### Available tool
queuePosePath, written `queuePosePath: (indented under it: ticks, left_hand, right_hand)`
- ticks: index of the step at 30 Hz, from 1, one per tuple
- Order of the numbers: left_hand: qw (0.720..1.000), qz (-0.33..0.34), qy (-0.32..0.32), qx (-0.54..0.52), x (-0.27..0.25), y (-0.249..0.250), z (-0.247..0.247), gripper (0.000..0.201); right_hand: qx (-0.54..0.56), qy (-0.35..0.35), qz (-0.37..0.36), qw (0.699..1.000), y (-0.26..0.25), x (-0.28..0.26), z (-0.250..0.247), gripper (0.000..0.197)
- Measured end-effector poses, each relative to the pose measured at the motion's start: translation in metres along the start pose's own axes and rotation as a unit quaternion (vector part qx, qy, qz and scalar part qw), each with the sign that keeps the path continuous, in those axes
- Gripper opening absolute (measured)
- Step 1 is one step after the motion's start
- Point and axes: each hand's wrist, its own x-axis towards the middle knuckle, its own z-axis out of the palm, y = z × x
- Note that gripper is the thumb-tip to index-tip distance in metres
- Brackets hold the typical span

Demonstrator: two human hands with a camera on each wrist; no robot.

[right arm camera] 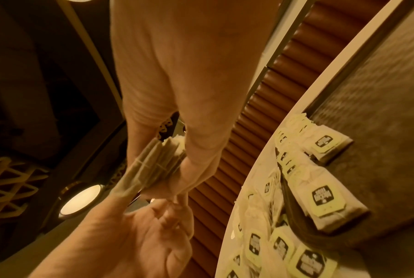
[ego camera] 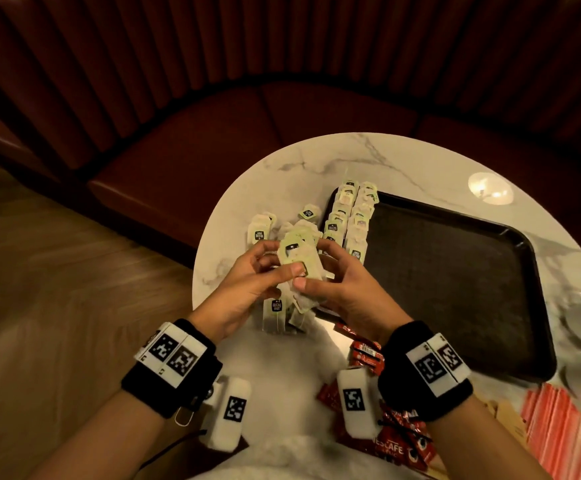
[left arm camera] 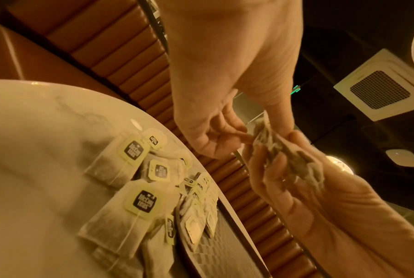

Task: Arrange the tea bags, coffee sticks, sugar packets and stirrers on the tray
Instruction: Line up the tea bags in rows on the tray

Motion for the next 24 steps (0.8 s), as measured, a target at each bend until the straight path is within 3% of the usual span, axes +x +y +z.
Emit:
queuePosePath:
  ticks: [4,9,16,20,24]
  left_hand:
    - [0.998,-0.006,-0.061,-0.033,-0.001,0.008,0.009,0.069]
    - [0.991,-0.018,-0.11,-0.076,0.001,0.014,0.026,0.045]
    - [0.99,-0.051,0.047,-0.12,0.018,0.007,0.025,0.036]
    - [0.991,-0.044,0.079,-0.098,0.018,0.005,0.021,0.026]
    - [0.994,-0.05,0.076,-0.063,0.016,0.002,0.02,0.022]
  right_hand:
    - [-0.054,-0.03,0.023,0.998,-0.013,-0.005,-0.005,0.058]
    - [-0.067,-0.043,0.02,0.997,-0.019,-0.002,0.001,0.059]
    - [-0.083,0.12,-0.005,0.989,-0.005,0.006,0.005,0.042]
    - [-0.168,0.133,0.007,0.977,-0.002,0.003,0.006,0.024]
    - [-0.112,0.104,0.042,0.987,0.002,0.002,0.0,0.025]
